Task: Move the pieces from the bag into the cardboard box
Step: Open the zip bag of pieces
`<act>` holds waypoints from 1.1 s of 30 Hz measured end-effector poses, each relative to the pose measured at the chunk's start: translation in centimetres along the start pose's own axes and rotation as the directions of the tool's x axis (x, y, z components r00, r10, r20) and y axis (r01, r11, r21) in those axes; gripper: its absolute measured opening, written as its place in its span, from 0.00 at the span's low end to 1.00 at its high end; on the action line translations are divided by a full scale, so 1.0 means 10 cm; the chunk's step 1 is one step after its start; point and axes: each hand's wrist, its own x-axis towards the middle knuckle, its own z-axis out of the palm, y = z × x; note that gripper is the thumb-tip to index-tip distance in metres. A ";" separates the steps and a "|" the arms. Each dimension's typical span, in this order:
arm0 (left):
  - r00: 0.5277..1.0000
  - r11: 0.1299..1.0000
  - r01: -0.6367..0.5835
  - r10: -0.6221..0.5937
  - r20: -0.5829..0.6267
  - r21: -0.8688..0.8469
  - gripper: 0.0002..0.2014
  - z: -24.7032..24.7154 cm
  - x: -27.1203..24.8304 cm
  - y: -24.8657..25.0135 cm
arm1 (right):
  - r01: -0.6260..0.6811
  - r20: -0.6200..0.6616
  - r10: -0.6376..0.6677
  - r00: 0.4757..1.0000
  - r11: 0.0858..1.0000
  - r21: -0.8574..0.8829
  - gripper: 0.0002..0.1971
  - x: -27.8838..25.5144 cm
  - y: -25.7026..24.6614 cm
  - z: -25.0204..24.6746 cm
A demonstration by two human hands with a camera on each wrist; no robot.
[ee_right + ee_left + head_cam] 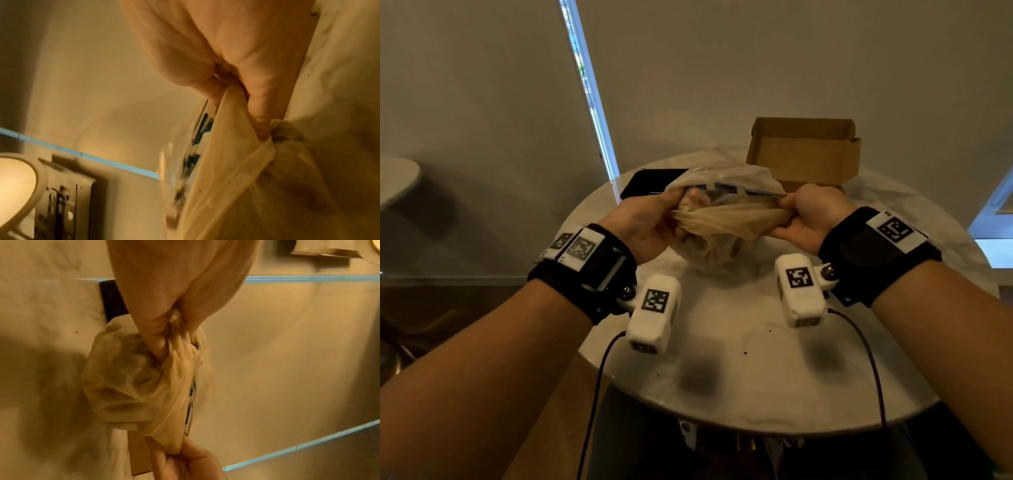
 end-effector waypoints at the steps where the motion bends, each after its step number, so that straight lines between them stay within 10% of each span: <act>1: 0.999 0.999 0.038 -0.038 -0.004 0.008 0.13 -0.01 0.01 -0.01 | -0.018 0.004 0.017 1.000 0.999 0.027 0.18 0.02 -0.02 -0.01; 11: 0.995 0.993 0.095 -0.097 -0.034 -0.067 0.10 0.09 0.02 0.11 | -0.162 0.181 0.210 0.961 0.956 -0.245 0.18 0.01 0.07 0.07; 21: 0.996 0.818 -0.070 0.027 0.084 0.571 0.14 -0.10 0.10 -0.12 | -0.127 0.191 0.177 0.966 0.961 -0.245 0.16 0.08 0.05 -0.03; 33: 0.991 0.954 0.130 -0.133 -0.007 0.270 0.20 -0.11 0.13 -0.05 | 0.225 0.284 -0.036 0.958 0.710 -0.668 0.09 -0.01 0.11 0.07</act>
